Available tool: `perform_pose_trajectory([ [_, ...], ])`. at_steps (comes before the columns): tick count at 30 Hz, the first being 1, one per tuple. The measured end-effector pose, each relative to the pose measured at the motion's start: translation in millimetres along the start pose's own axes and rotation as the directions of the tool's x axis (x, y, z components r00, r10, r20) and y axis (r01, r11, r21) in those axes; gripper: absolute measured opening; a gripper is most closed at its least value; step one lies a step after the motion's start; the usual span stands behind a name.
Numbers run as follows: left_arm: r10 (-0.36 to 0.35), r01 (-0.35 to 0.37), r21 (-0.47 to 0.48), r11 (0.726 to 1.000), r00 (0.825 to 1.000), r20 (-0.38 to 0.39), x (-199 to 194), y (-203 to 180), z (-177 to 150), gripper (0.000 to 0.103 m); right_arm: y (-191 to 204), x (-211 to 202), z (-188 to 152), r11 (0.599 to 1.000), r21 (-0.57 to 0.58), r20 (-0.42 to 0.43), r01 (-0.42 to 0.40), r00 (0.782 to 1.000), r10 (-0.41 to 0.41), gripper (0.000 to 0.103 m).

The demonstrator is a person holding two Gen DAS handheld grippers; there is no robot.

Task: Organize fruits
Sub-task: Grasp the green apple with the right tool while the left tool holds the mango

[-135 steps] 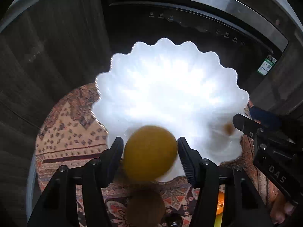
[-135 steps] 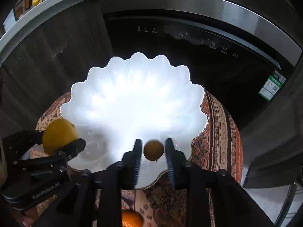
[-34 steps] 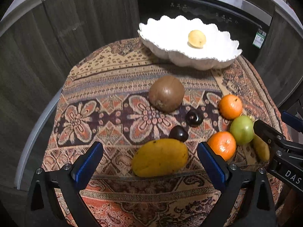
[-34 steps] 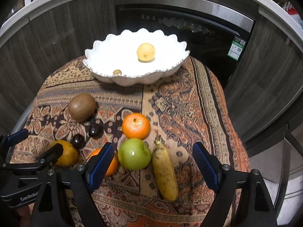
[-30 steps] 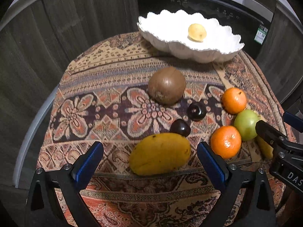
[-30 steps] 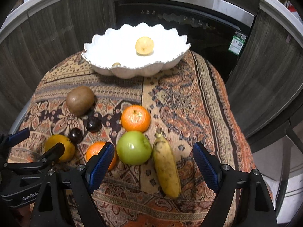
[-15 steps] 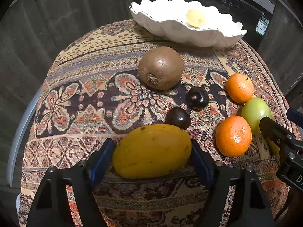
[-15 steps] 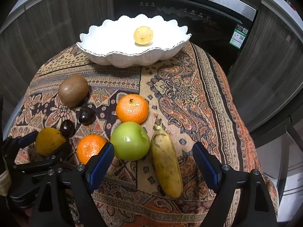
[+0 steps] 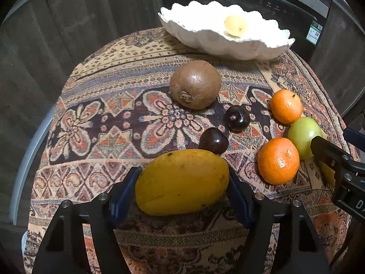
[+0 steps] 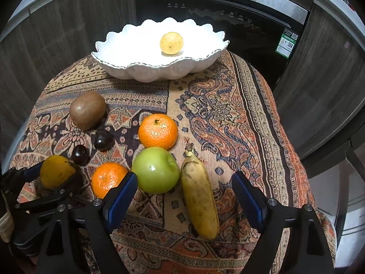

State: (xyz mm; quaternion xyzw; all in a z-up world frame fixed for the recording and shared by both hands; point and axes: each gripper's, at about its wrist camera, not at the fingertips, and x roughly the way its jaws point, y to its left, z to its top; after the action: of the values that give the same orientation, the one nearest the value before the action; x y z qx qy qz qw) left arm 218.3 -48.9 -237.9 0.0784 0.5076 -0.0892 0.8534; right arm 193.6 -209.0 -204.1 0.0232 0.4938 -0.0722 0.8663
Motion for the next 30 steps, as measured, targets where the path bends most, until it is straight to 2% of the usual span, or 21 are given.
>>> perform_pose_trajectory([
  [11, 0.007, -0.007, -0.049, 0.999, 1.0, 0.011, -11.7, 13.5, 2.1, 0.072, 7.2, 5.1, 4.1, 1.0, -0.02, -0.003, -0.023, 1.0, 0.023, 0.084],
  [20, 0.009, -0.008, -0.072, 0.997, 1.0, 0.017, -13.5, 18.9, 4.5, 0.072, 17.8, 21.2, 10.8, 0.996, -0.034, -0.03, -0.084, 0.996, 0.083, 0.063],
  [28, 0.011, -0.01, -0.079, 0.997, 1.0, 0.015, -12.8, 20.6, 4.7, 0.072, 21.5, 29.4, 13.4, 0.995, -0.073, -0.045, -0.073, 0.997, 0.07, 0.062],
  [30, 0.013, -0.012, -0.082, 0.997, 1.0, 0.018, -14.0, 21.9, 5.2, 0.072, 24.3, 27.6, 12.9, 0.992, -0.089, -0.044, -0.089, 0.995, 0.085, 0.049],
])
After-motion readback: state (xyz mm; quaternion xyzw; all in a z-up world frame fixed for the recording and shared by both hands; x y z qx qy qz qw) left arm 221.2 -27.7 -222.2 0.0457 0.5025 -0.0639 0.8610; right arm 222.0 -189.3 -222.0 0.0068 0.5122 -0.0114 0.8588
